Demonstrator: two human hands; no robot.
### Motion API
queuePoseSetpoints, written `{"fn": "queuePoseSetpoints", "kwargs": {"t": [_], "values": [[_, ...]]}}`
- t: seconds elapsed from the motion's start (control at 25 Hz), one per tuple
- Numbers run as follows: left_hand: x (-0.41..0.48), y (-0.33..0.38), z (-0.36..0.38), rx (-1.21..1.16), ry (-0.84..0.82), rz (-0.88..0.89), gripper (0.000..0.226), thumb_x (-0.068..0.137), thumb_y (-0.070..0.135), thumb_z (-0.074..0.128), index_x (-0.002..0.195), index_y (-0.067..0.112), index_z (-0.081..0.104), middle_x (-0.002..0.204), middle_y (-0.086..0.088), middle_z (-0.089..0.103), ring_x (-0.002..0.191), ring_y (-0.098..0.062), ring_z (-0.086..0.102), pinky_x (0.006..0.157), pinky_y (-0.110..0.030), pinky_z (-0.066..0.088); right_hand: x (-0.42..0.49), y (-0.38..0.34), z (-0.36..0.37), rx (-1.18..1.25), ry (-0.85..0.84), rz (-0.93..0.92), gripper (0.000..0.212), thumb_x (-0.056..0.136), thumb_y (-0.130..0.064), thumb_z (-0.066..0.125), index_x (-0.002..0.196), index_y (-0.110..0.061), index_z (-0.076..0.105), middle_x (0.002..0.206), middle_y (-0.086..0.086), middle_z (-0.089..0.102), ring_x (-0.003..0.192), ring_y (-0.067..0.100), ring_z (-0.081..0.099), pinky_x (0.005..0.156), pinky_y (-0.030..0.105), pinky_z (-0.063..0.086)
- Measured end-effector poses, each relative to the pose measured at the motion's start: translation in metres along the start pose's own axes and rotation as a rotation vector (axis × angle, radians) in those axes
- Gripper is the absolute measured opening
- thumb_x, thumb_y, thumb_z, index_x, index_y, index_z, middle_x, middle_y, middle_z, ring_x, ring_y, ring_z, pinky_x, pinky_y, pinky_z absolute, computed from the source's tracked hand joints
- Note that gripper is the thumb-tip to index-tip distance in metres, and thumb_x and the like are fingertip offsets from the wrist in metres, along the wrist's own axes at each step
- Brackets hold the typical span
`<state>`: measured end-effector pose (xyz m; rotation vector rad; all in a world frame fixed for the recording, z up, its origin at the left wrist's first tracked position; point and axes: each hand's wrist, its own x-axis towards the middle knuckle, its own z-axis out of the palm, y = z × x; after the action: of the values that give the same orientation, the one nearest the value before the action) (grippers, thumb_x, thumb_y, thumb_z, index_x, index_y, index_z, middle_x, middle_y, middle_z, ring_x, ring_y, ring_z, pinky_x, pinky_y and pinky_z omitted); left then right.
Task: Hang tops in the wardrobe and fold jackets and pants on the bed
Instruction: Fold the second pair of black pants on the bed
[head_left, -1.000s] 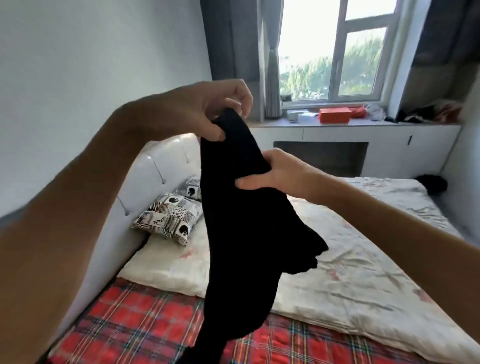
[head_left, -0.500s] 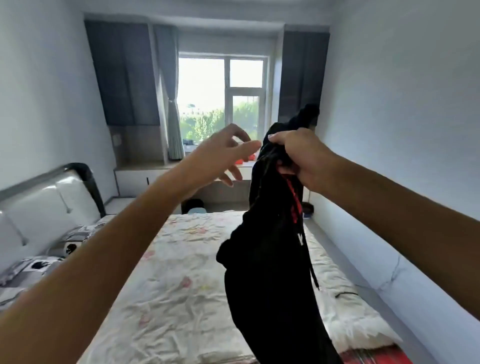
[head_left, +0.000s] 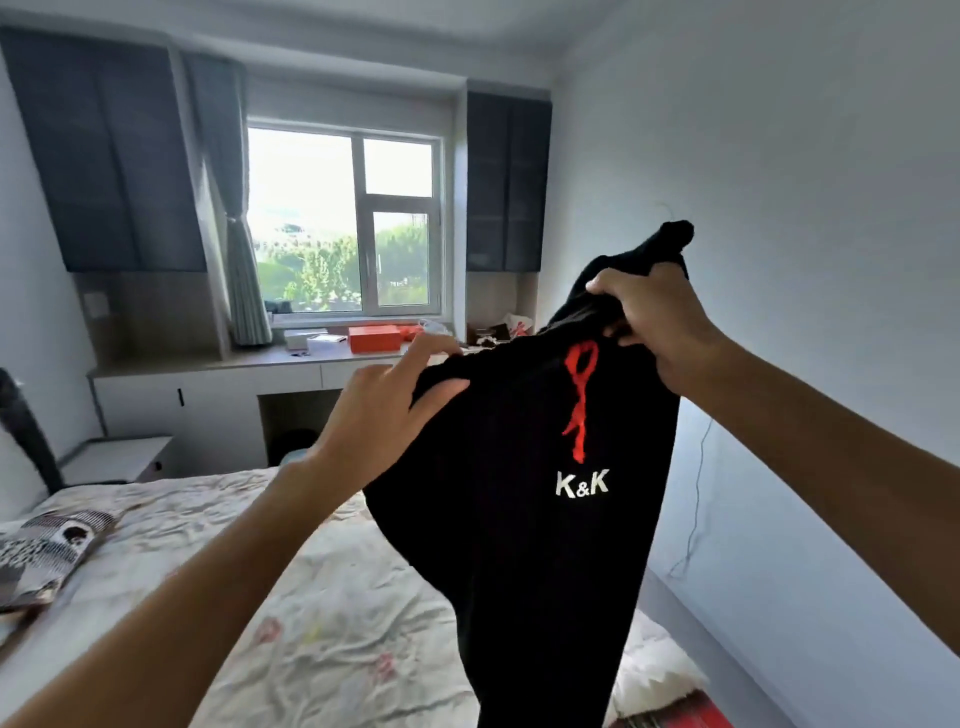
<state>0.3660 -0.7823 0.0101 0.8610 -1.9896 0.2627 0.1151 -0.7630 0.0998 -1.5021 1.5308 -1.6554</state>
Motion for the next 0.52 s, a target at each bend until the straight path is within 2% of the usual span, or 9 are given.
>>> {"fn": "queuePoseSetpoints", "kwargs": {"t": [0.08, 0.16, 0.2, 0.24, 0.32, 0.4, 0.44, 0.52], "values": [[0.028, 0.008, -0.003, 0.092, -0.017, 0.217, 0.038, 0.095, 0.051, 0.043, 0.128, 0.032, 0.040, 0.058, 0.013, 0.055, 0.046, 0.005, 0.053, 0.049, -0.009, 0.045, 0.021, 0.041, -0.025, -0.089, -0.004, 0.040, 0.018, 0.087, -0.027, 0.066, 0.078, -0.011, 0.063, 0.059, 0.002, 0.063, 0.049, 0.016, 0.057, 0.052, 0.026, 0.044], [0.054, 0.019, -0.001, 0.206, -0.108, 0.326, 0.035, 0.096, 0.046, 0.044, 0.127, 0.032, 0.039, 0.056, 0.012, 0.054, 0.042, 0.002, 0.048, 0.050, -0.012, 0.048, 0.042, 0.081, -0.043, -0.167, -0.077, 0.109, 0.028, 0.089, -0.029, 0.062, 0.070, -0.009, 0.066, 0.050, 0.002, 0.063, 0.049, 0.019, 0.057, 0.054, 0.027, 0.043], [0.066, 0.023, 0.000, 0.246, -0.170, 0.348, 0.032, 0.096, 0.044, 0.046, 0.126, 0.034, 0.038, 0.063, 0.006, 0.062, 0.044, -0.002, 0.049, 0.051, -0.019, 0.050, 0.049, 0.097, -0.047, -0.229, -0.117, 0.136, 0.034, 0.090, -0.029, 0.060, 0.064, -0.007, 0.066, 0.047, 0.002, 0.061, 0.048, 0.020, 0.057, 0.054, 0.028, 0.043], [0.076, 0.029, 0.004, 0.280, -0.243, 0.371, 0.028, 0.097, 0.042, 0.047, 0.123, 0.035, 0.039, 0.073, 0.003, 0.067, 0.047, -0.007, 0.052, 0.052, -0.019, 0.048, 0.057, 0.113, -0.050, -0.297, -0.166, 0.153, 0.037, 0.089, -0.028, 0.060, 0.060, -0.006, 0.066, 0.045, 0.003, 0.060, 0.048, 0.021, 0.057, 0.054, 0.028, 0.043], [0.094, 0.040, 0.023, 0.432, -0.406, 0.442, 0.016, 0.100, 0.038, 0.043, 0.115, 0.035, 0.045, 0.084, 0.007, 0.065, 0.059, -0.008, 0.055, 0.056, -0.013, 0.039, 0.071, 0.141, -0.054, -0.413, -0.264, 0.165, 0.039, 0.087, -0.029, 0.065, 0.055, -0.006, 0.064, 0.045, 0.003, 0.060, 0.048, 0.020, 0.058, 0.054, 0.027, 0.042], [0.108, 0.049, 0.035, 0.543, -0.534, 0.521, 0.019, 0.100, 0.040, 0.038, 0.106, 0.031, 0.054, 0.083, 0.010, 0.059, 0.066, -0.006, 0.055, 0.060, -0.018, 0.045, 0.079, 0.160, -0.051, -0.545, -0.303, 0.130, 0.039, 0.083, -0.036, 0.069, 0.056, -0.010, 0.062, 0.049, 0.001, 0.062, 0.052, 0.017, 0.061, 0.057, 0.028, 0.042], [0.114, 0.050, 0.037, 0.577, -0.583, 0.502, 0.020, 0.100, 0.042, 0.041, 0.106, 0.030, 0.056, 0.085, 0.011, 0.058, 0.070, -0.005, 0.054, 0.064, -0.020, 0.047, 0.082, 0.170, -0.047, -0.617, -0.297, 0.085, 0.037, 0.081, -0.041, 0.070, 0.060, -0.011, 0.063, 0.054, 0.001, 0.064, 0.058, 0.018, 0.063, 0.060, 0.029, 0.044], [0.118, 0.049, 0.034, 0.614, -0.646, 0.410, 0.025, 0.097, 0.050, 0.050, 0.111, 0.030, 0.055, 0.091, 0.015, 0.057, 0.072, -0.002, 0.050, 0.064, -0.014, 0.038, 0.081, 0.179, -0.039, -0.687, -0.271, -0.025, 0.033, 0.078, -0.046, 0.071, 0.076, -0.014, 0.064, 0.071, 0.002, 0.067, 0.071, 0.022, 0.065, 0.070, 0.034, 0.052]]}}
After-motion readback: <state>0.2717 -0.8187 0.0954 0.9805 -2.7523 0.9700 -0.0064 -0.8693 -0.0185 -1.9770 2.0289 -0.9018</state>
